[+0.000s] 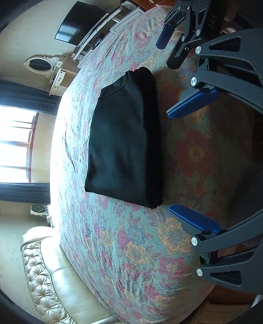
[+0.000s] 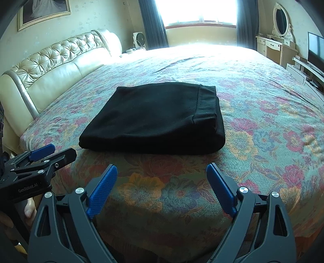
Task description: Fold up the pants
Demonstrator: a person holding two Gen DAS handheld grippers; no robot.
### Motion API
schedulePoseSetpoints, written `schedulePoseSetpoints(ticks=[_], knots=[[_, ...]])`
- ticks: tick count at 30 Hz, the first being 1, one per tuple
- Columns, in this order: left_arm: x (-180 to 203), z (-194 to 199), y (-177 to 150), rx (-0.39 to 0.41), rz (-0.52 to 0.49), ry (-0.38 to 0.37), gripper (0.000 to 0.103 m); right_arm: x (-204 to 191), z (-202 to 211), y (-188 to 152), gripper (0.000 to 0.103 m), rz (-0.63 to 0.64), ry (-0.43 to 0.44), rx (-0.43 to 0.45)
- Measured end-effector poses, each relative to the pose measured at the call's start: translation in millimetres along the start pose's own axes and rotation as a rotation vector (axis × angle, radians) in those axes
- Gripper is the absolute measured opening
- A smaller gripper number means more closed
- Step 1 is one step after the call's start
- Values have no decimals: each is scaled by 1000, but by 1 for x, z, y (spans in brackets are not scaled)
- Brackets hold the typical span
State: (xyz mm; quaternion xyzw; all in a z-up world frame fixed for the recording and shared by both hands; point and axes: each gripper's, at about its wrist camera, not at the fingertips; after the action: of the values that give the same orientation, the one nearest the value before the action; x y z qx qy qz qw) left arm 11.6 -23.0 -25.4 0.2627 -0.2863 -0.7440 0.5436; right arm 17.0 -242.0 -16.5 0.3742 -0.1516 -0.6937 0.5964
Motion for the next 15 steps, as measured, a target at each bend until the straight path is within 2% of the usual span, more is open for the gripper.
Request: schedulePoseSetpoints(ticks=[3, 6, 10, 15], knots=[[-3, 2, 0, 24, 56, 42, 88, 0, -1, -1, 90, -3, 0, -6], [0, -1, 5, 21, 33, -16, 88, 1, -2, -2, 90, -7, -2, -12], [5, 0, 4, 25, 12, -24, 88, 2, -1, -2, 90, -9, -7, -9], [3, -1, 2, 7, 40, -32, 88, 7, 2, -1, 90, -14, -10, -3]])
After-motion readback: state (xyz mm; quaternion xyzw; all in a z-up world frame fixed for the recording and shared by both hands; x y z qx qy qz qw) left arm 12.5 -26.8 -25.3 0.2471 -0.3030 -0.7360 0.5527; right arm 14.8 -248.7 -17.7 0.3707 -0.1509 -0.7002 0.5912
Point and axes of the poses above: each gripper's, at about its wrist camera, not at the fingertips, and z roughly against the way its jaws point, x to its right, y to its top, and after that the axes turned 14 degrees about -z, right-handed
